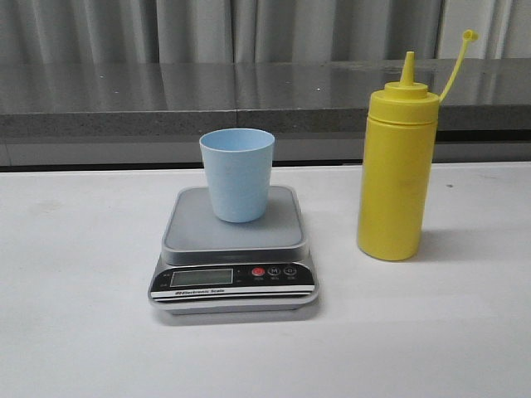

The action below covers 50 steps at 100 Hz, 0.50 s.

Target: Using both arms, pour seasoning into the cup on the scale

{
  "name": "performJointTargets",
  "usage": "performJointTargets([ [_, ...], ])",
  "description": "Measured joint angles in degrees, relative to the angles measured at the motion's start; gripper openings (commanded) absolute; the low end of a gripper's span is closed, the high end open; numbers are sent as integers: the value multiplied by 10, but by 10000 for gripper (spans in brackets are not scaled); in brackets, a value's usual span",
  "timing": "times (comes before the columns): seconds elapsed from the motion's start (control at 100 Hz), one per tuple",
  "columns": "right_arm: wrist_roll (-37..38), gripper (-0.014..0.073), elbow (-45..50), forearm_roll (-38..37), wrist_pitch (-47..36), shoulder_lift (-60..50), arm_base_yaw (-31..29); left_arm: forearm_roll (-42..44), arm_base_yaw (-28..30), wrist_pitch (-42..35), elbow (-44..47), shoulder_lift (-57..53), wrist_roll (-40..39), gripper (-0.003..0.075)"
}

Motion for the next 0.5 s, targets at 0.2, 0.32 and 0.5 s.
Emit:
performJointTargets([
  [0.2,0,-66,0,0,0,0,0,24,13,-18,17,-10,0,-20],
  [0.32,0,-66,0,0,0,0,0,29,36,-28,40,-47,0,-20],
  [0.5,0,-66,0,0,0,0,0,45,68,-40,100,-130,0,-20],
])
